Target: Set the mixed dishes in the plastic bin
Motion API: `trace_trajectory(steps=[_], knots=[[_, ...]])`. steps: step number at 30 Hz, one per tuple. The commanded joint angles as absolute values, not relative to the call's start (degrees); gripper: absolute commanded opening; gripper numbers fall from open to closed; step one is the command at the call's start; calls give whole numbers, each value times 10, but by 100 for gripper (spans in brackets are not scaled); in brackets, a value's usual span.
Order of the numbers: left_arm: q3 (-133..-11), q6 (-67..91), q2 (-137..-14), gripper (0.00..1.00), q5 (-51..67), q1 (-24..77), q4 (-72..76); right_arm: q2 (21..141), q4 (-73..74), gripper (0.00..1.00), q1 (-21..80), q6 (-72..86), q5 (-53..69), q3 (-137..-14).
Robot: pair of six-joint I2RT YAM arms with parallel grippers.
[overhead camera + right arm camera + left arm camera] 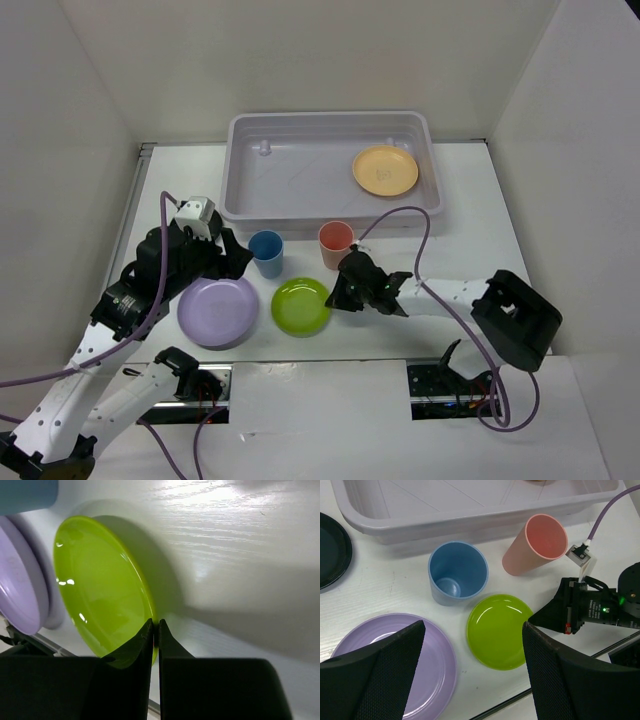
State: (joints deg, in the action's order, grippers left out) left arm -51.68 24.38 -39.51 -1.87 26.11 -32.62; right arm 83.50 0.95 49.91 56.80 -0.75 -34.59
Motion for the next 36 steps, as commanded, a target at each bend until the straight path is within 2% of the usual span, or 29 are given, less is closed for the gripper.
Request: trace_trajectory(steps=[1, 7, 17, 21, 25, 27, 31, 36], knots=[[-539, 253, -390, 85, -25, 258, -318, 795, 40, 0, 510, 570, -45, -342], [-539, 253, -390, 85, -20, 258, -318, 687, 135, 0, 510, 555, -45, -357], [-533, 258, -396, 85, -10, 258, -307, 568, 307, 0, 498, 468, 80, -476], [-527, 264, -385, 85, -16, 258, -301, 534, 276, 0, 445, 454, 111, -540], [-519, 276, -391, 85, 6, 258, -281, 622, 198, 0, 382, 404, 126, -632], [-534, 269, -403, 85, 6, 253, -287, 705, 151, 0, 339, 376, 140, -699], [-555, 255, -396, 85, -31, 253, -318, 862, 134, 0, 286, 348, 159, -853], [-555, 255, -385, 85, -41, 253, -323, 1013, 115, 0, 253, 342, 174, -940]])
